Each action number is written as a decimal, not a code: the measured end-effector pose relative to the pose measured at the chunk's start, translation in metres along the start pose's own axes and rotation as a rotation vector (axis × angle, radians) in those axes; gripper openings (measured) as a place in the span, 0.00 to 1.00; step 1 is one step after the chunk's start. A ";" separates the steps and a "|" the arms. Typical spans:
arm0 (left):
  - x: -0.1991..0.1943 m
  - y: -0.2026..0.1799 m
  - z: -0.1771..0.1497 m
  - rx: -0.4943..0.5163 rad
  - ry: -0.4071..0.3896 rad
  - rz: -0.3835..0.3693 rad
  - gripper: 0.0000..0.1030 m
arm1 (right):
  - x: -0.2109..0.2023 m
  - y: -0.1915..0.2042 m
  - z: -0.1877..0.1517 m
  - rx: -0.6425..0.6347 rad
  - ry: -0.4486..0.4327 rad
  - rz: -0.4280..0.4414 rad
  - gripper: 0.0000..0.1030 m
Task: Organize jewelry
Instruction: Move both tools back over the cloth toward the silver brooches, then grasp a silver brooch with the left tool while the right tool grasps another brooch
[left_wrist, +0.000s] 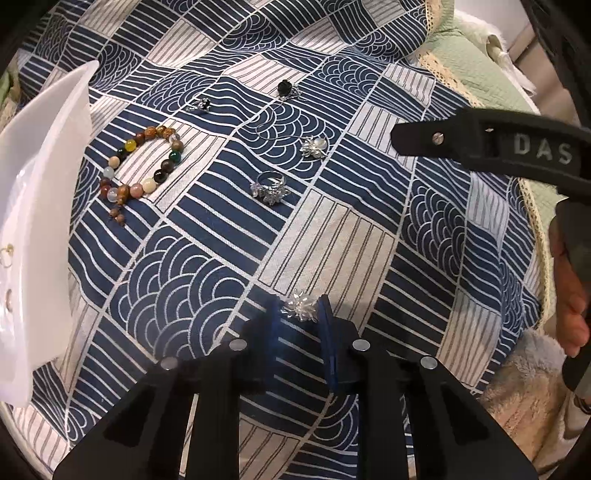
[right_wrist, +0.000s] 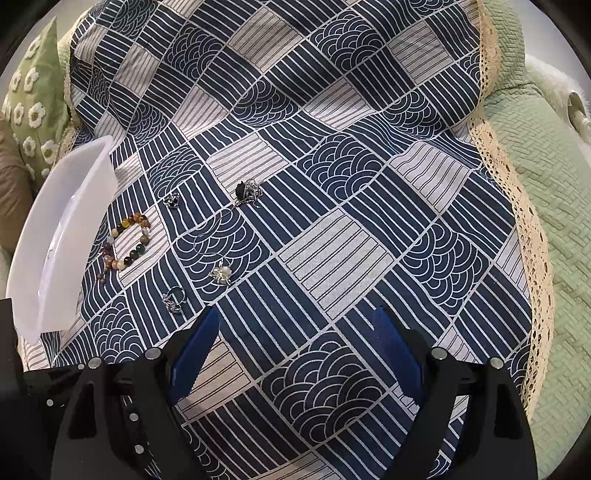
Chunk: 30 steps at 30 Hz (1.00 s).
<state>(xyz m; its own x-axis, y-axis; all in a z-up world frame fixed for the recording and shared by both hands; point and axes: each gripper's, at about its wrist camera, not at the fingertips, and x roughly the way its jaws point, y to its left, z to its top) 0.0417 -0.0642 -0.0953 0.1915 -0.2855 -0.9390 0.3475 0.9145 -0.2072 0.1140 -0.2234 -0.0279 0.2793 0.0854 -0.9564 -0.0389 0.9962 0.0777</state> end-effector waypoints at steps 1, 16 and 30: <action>0.000 -0.001 0.000 0.006 0.001 -0.002 0.19 | 0.001 0.001 0.000 -0.003 0.002 -0.003 0.82; -0.038 0.027 0.002 -0.046 -0.076 -0.058 0.18 | 0.050 0.047 0.026 -0.101 0.004 -0.007 0.46; -0.037 0.030 0.006 -0.062 -0.074 -0.059 0.19 | 0.059 0.053 0.023 -0.056 0.026 0.072 0.41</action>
<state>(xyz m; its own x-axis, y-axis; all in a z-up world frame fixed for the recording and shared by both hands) 0.0504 -0.0276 -0.0653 0.2403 -0.3578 -0.9024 0.3033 0.9107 -0.2803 0.1507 -0.1653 -0.0737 0.2490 0.1558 -0.9559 -0.1122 0.9850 0.1313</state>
